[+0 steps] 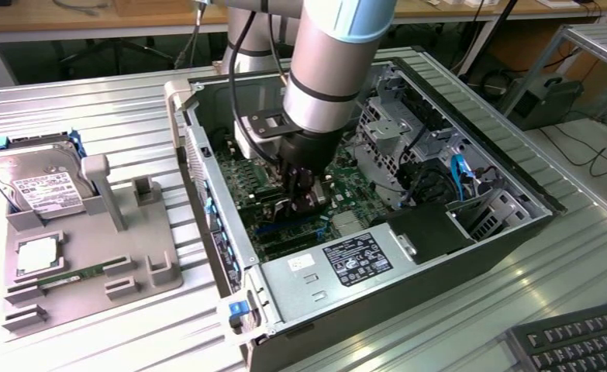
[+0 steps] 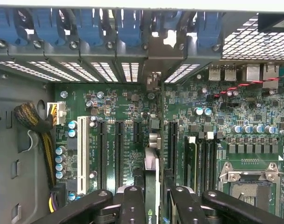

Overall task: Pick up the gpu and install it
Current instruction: 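Insert the gpu into the slot, then press down on the gpu until it lock into place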

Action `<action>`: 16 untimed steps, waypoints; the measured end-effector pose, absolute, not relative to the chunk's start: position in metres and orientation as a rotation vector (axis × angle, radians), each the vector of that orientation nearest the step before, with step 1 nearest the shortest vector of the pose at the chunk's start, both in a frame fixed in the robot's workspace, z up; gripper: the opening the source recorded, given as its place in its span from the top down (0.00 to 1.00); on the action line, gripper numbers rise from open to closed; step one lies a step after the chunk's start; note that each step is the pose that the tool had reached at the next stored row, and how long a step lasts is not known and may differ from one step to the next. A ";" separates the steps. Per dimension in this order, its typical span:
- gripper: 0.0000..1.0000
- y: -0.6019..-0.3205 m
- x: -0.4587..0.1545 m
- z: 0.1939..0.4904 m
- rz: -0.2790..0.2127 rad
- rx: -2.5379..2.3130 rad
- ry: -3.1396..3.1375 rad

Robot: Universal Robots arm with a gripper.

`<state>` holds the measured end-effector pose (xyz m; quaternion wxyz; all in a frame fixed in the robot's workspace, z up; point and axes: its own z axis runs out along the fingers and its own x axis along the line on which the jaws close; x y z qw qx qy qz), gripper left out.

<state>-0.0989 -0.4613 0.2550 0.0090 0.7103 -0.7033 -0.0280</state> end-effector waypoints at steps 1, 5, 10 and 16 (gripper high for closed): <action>0.74 -0.461 -0.099 0.254 -0.089 2.220 -2.198; 0.89 -0.458 -0.099 0.282 -0.088 2.222 -2.194; 0.89 -0.456 -0.099 0.282 -0.087 2.221 -2.194; 0.89 -0.454 -0.102 0.281 -0.087 2.222 -2.194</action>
